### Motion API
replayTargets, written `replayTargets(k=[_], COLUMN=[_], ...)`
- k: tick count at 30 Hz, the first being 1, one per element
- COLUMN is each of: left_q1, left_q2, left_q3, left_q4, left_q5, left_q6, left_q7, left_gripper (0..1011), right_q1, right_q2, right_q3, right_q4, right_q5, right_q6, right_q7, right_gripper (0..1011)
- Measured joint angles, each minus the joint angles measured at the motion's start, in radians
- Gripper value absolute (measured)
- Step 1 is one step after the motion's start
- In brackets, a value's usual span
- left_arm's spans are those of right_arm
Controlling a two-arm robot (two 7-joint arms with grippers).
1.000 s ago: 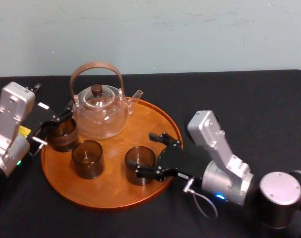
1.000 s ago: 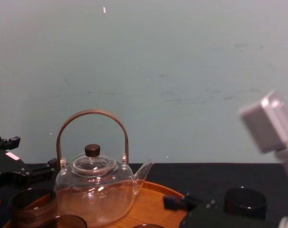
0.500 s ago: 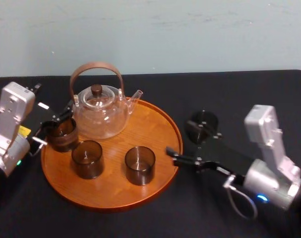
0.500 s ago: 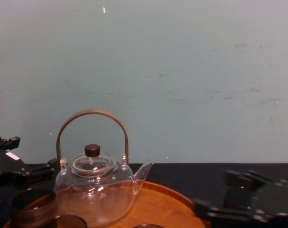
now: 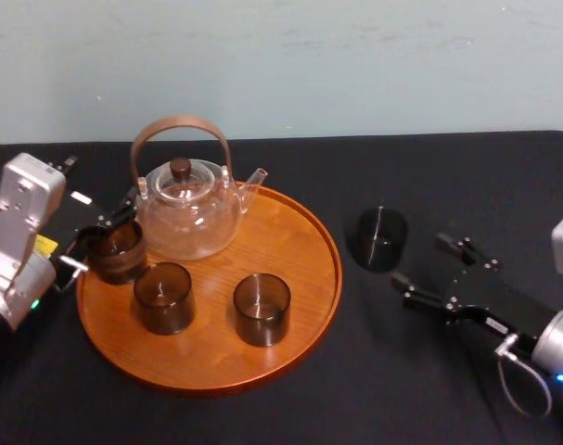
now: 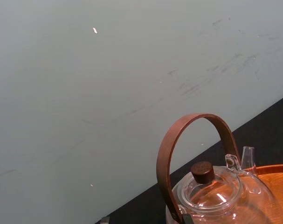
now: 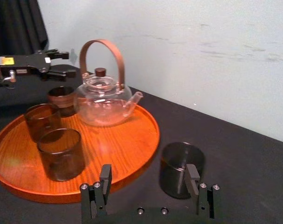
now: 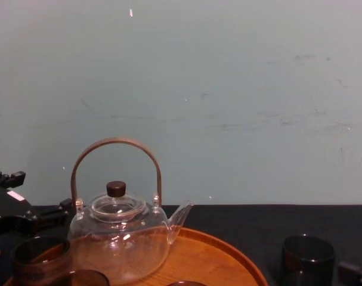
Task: Pick up the glass from the table and place it on the tray.
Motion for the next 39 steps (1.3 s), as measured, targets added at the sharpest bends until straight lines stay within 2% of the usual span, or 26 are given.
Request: replayTargets(k=[7, 13, 21, 24, 30, 39], left_q1=[0.0, 0.0, 0.0, 0.0, 0.0, 0.0], left_q2=[0.0, 0.0, 0.0, 0.0, 0.0, 0.0], left_q3=[0.0, 0.0, 0.0, 0.0, 0.0, 0.0], left_q4=[0.0, 0.0, 0.0, 0.0, 0.0, 0.0], left_q5=[0.0, 0.0, 0.0, 0.0, 0.0, 0.0], left_q6=[0.0, 0.0, 0.0, 0.0, 0.0, 0.0], left_q7=[0.0, 0.0, 0.0, 0.0, 0.0, 0.0], left_gripper=[1001, 1001, 1001, 1001, 1001, 1001], right_q1=[-0.007, 0.033, 0.123, 0.166, 0.223, 0.271], right_q2=[0.001, -0.02, -0.058, -0.074, -0.094, -0.121], right_q3=[0.032, 0.031, 0.002, -0.021, -0.06, -0.093], right_q4=[0.023, 0.07, 0.151, 0.192, 0.245, 0.293], right_q5=[0.019, 0.02, 0.003, -0.02, -0.067, -0.111], right_q6=[-0.008, 0.026, 0.082, 0.099, 0.111, 0.116], right_q7=[0.003, -0.012, -0.032, -0.037, -0.038, -0.037], right_gripper=[1002, 1002, 1002, 1002, 1002, 1002])
